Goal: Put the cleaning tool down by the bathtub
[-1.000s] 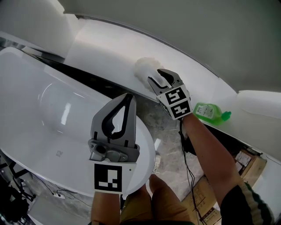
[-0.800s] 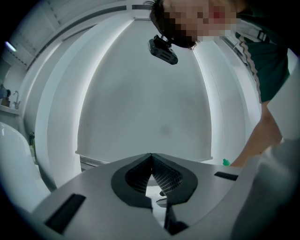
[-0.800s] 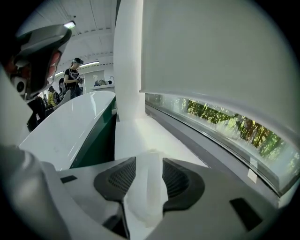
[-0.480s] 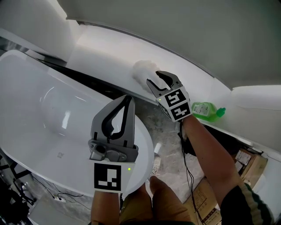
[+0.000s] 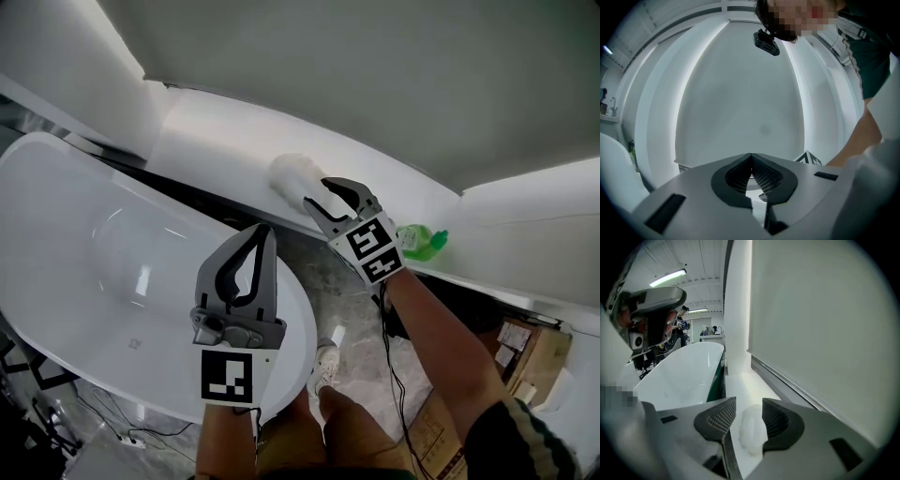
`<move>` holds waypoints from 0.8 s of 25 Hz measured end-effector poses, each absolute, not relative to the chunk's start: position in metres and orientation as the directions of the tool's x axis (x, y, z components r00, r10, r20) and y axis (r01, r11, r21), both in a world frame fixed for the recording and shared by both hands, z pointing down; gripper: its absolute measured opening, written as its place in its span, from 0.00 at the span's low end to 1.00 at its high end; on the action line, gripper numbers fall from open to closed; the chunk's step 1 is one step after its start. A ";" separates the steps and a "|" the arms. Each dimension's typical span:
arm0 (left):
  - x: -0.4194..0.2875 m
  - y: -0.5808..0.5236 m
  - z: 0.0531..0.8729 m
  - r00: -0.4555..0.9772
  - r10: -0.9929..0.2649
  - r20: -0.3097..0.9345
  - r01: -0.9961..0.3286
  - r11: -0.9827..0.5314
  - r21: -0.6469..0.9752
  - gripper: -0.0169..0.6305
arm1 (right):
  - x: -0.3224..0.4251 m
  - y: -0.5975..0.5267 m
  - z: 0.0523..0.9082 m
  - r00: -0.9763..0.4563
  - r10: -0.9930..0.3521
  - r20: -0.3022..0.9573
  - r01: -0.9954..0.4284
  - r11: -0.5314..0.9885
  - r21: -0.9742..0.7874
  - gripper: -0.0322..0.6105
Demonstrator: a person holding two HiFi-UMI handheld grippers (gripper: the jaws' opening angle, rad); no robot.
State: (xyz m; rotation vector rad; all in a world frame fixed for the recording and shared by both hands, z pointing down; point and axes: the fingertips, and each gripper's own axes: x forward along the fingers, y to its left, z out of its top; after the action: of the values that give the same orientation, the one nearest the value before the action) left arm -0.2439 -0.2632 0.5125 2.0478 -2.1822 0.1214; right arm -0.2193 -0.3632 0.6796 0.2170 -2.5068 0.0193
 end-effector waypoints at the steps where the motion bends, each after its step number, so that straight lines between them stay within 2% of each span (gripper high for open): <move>1: -0.243 -0.263 0.508 -0.063 -0.985 0.158 -0.997 0.071 0.042 0.04 | -0.217 -0.361 0.672 -0.801 -0.146 0.581 -0.155 0.987 0.035 0.33; 6: -0.240 -0.261 0.488 -0.085 -0.984 0.157 -0.994 0.094 0.049 0.04 | -0.206 -0.350 0.632 -0.831 -0.135 0.539 -0.139 0.990 0.034 0.31; 11: -0.227 -0.263 0.452 -0.075 -0.989 0.128 -0.995 0.082 0.053 0.04 | -0.188 -0.339 0.586 -0.855 -0.153 0.496 -0.151 0.988 0.043 0.25; 20: -0.191 -0.266 0.383 -0.025 -0.994 0.104 -1.000 0.026 0.004 0.04 | -0.161 -0.321 0.480 -0.908 -0.156 0.389 -0.158 0.987 0.027 0.25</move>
State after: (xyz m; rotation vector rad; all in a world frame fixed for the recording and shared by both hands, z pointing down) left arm -0.1915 -0.2662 0.3834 2.1378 -2.1929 0.1068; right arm -0.1609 -0.3206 0.4805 0.2242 -2.7319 0.0074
